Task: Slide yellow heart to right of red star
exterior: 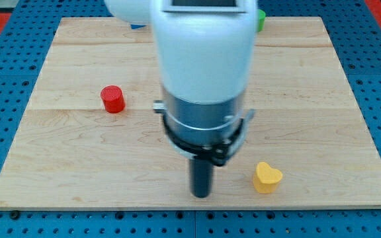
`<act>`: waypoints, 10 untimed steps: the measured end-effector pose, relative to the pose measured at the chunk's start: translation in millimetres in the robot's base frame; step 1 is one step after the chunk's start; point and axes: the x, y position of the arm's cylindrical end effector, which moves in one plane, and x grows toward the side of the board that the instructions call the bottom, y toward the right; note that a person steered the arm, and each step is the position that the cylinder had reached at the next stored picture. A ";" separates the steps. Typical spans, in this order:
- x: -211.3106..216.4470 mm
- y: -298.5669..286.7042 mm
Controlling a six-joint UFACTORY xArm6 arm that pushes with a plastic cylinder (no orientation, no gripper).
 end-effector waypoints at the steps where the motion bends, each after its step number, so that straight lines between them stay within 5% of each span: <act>1: -2.0 64.7; 3: 11.2 86.9; 7: -98.7 126.7; 10: -126.2 137.2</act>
